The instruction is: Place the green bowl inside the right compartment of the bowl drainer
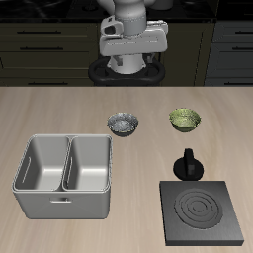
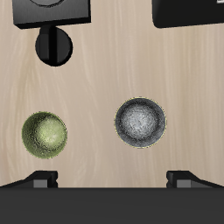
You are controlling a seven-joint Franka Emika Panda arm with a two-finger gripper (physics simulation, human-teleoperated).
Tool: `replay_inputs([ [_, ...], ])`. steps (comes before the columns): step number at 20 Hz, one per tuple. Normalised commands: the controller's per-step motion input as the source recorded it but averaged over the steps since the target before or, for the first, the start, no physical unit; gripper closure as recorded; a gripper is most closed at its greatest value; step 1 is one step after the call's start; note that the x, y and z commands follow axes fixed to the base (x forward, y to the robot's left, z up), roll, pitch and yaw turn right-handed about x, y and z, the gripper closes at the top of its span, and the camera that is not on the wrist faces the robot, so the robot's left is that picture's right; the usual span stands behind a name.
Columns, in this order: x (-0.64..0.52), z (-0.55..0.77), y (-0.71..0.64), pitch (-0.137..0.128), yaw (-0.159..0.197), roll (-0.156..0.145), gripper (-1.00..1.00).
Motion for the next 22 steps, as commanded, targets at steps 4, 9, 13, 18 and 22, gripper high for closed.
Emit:
replay_inputs([
  [4, -0.18, -0.03, 0.39, -0.020, 0.010, -0.017, -1.00],
  [9, 0.03, -0.14, 0.38, 0.039, 0.015, -0.035, -1.00],
  [13, 0.15, -0.03, 0.29, 0.017, -0.015, -0.031, -1.00],
  [18, 0.13, -0.03, 0.34, 0.003, -0.004, -0.024, -1.00],
  [22, 0.22, -0.10, 0.55, 0.025, 0.010, 0.007, -1.00],
])
